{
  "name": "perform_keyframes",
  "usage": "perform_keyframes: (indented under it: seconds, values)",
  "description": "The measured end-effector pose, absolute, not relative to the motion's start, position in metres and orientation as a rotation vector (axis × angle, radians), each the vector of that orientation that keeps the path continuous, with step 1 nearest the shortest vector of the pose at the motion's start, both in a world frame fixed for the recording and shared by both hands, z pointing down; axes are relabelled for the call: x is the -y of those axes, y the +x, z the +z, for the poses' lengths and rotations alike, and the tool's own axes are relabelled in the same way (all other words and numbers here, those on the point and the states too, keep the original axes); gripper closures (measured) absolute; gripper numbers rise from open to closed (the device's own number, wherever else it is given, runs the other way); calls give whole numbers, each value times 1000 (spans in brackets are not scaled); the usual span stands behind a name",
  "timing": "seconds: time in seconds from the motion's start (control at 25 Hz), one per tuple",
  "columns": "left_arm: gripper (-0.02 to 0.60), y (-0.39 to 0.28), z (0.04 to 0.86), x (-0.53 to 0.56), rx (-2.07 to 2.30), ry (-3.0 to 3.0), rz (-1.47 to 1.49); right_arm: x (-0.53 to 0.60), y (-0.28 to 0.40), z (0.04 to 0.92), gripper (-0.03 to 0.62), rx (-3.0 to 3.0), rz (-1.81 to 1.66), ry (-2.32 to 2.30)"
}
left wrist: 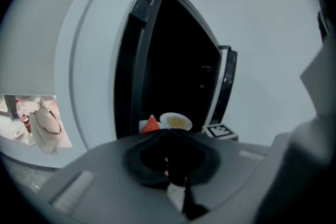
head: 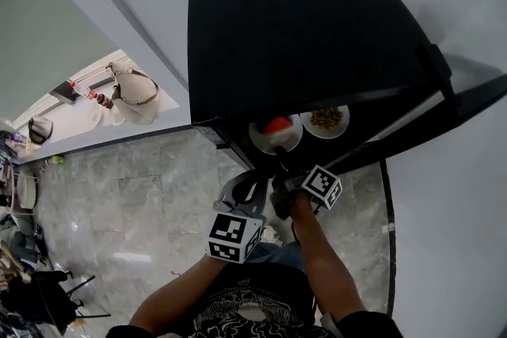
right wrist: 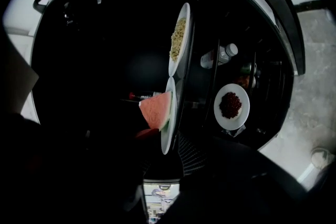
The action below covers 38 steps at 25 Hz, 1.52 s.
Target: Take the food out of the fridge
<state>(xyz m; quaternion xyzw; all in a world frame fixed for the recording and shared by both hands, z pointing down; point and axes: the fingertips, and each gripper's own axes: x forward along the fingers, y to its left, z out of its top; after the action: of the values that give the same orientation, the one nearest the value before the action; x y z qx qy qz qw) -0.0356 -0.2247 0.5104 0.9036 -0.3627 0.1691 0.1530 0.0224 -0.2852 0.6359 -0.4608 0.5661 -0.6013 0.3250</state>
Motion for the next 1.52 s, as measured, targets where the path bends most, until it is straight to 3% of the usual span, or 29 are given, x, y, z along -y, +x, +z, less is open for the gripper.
perform_keyframes:
  seconds: [0.48, 1.16, 1.52]
  values:
    - [580, -37, 509, 235, 1030, 2578, 444, 294, 24, 643, 576, -1399, -1656, -1204]
    - [580, -53, 502, 235, 1095, 2537, 374, 282, 30, 633, 583, -1393, -1660, -1124]
    - [580, -51, 482, 231, 1163, 2537, 312, 246, 34, 584, 583, -1439, -1670, -1121]
